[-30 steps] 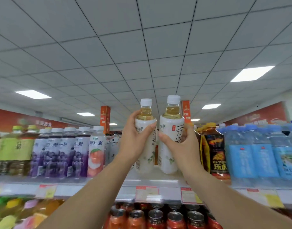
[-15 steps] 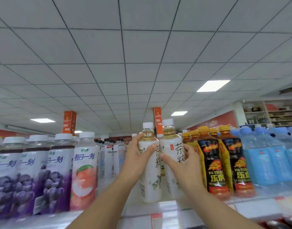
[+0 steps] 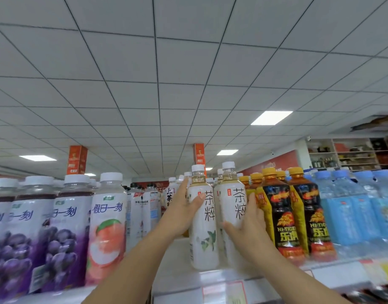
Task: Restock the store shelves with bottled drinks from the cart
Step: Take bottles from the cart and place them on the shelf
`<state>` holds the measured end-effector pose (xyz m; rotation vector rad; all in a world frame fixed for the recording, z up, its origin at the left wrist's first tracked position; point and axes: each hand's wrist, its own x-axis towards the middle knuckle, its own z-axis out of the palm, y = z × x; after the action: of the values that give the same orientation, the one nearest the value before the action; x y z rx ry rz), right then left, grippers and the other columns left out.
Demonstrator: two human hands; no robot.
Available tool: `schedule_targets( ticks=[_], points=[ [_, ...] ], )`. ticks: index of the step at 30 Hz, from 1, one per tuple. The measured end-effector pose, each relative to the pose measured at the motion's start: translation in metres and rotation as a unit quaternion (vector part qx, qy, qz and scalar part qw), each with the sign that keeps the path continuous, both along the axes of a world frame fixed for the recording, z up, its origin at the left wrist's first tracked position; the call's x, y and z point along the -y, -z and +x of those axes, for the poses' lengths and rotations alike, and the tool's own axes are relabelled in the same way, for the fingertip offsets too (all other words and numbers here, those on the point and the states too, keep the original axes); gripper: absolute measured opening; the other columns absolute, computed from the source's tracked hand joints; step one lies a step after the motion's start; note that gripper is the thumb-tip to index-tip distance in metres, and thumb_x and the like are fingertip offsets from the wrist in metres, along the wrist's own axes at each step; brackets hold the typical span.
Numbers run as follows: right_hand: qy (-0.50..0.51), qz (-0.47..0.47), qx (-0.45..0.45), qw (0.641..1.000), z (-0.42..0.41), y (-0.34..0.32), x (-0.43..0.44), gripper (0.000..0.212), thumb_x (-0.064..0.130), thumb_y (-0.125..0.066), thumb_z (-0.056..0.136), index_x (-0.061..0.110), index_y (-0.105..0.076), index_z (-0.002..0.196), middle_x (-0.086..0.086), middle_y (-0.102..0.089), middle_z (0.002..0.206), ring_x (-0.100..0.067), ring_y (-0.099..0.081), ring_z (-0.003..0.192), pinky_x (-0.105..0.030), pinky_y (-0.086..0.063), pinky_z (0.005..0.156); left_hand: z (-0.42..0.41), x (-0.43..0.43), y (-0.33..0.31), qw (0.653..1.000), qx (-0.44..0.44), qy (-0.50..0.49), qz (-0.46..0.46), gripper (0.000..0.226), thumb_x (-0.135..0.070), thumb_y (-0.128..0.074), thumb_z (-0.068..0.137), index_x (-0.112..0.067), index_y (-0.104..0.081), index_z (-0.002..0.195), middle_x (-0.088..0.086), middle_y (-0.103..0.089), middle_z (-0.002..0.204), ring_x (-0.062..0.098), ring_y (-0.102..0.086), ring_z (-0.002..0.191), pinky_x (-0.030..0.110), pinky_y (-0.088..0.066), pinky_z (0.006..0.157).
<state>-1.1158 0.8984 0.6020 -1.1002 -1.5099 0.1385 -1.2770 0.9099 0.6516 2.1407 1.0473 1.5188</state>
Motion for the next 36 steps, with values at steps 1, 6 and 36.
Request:
schedule_targets(
  ticks=[1, 6, 36],
  points=[
    [0.009, 0.026, 0.046, 0.999, 0.006, 0.006, 0.006, 0.1, 0.025, -0.064, 0.086, 0.032, 0.016, 0.145, 0.002, -0.006, 0.149, -0.021, -0.018, 0.138, -0.039, -0.024, 0.114, 0.0, 0.005, 0.007, 0.998, -0.019, -0.05, 0.04, 0.075, -0.039, -0.057, 0.089, -0.038, -0.009, 0.147, -0.006, -0.028, 0.148, 0.006, -0.046, 0.12, 0.037, -0.04, 0.105],
    [0.113, 0.067, 0.298, 0.945, 0.021, 0.026, 0.026, 0.062, 0.03, -0.05, 0.093, 0.045, -0.016, 0.143, 0.008, 0.023, 0.15, -0.01, -0.037, 0.132, -0.021, -0.048, 0.093, -0.001, 0.016, 0.052, 0.965, -0.165, -0.185, 0.086, 0.092, -0.042, -0.068, 0.079, -0.042, 0.002, 0.138, -0.003, -0.022, 0.145, 0.021, -0.049, 0.119, 0.038, -0.045, 0.097],
    [0.011, 0.18, 0.255, 0.95, 0.093, 0.173, 0.094, 0.02, 0.019, -0.051, 0.088, 0.012, -0.07, 0.092, -0.002, -0.064, 0.099, -0.017, -0.057, 0.093, -0.028, -0.046, 0.082, 0.053, 0.112, 0.189, 0.965, -0.138, -0.111, 0.194, 0.023, -0.02, -0.051, 0.093, -0.025, -0.061, 0.113, -0.016, -0.059, 0.098, 0.002, -0.056, 0.085, 0.022, -0.047, 0.074]
  ],
)
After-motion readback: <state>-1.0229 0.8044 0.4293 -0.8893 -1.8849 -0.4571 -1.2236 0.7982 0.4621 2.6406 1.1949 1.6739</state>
